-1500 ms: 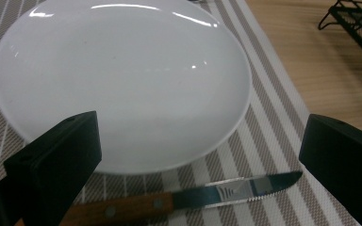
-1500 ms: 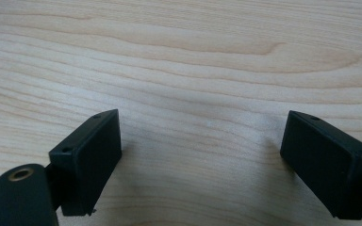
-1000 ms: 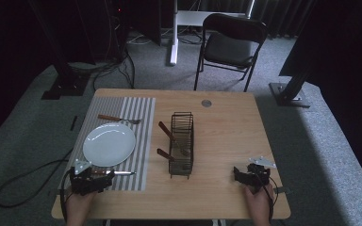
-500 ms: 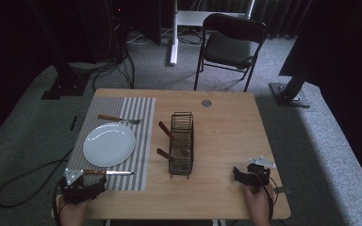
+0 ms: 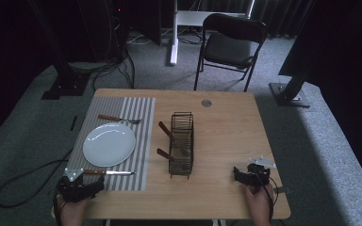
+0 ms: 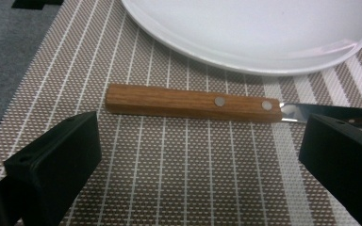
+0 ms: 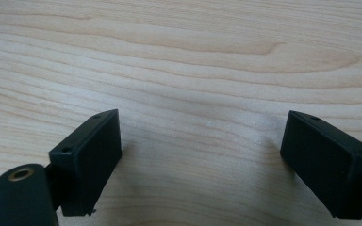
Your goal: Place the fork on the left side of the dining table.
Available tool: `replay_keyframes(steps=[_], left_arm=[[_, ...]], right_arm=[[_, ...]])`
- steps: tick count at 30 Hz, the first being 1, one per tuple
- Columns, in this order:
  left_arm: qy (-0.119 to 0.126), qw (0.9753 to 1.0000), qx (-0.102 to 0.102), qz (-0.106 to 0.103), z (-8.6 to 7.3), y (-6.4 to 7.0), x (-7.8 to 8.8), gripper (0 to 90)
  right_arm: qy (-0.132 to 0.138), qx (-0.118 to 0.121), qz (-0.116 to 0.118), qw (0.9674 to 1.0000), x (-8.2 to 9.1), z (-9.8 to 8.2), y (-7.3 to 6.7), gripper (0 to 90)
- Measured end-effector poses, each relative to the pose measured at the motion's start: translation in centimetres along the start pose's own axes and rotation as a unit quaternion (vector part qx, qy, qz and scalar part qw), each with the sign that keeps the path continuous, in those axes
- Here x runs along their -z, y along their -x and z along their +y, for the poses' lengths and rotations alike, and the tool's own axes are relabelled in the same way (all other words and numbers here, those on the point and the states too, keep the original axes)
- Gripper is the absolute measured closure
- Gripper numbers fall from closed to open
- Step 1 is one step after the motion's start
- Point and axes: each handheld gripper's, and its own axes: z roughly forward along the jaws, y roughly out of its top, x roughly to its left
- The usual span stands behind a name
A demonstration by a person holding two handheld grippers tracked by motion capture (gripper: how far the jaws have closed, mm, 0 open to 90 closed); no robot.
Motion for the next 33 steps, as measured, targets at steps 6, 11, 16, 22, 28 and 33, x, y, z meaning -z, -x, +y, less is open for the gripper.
replay_keyframes(steps=[6, 11, 16, 22, 28, 33], left_arm=[[-0.017, 0.9998, -0.009, 0.003, -0.25, -0.07, -0.59, 0.0], [-0.022, 0.9998, -0.003, 0.000, -0.11, -0.35, -0.77, 0.0], [-0.023, 0.9997, -0.006, 0.004, -0.16, -0.23, -0.77, 0.0], [-0.032, 0.9991, -0.022, 0.015, -0.11, 0.08, -0.91, 0.0], [-0.032, 0.9991, -0.022, 0.015, -0.11, 0.09, -0.91, 0.0], [-0.033, 0.9991, -0.022, 0.015, -0.10, 0.09, -0.91, 0.0]], right_arm=[[0.000, 0.000, 0.000, 1.0000, 0.00, 0.00, 0.00, 12.6], [0.000, 0.000, 0.000, 1.0000, 0.00, 0.00, 0.00, 12.6], [0.000, 0.000, 0.000, 1.0000, 0.00, 0.00, 0.00, 12.7], [0.000, 0.000, 0.000, 1.0000, 0.00, 0.00, 0.00, 12.6], [0.000, 0.000, 0.000, 1.0000, 0.00, 0.00, 0.00, 12.6], [0.000, 0.000, 0.000, 1.0000, 0.00, 0.00, 0.00, 12.7]])
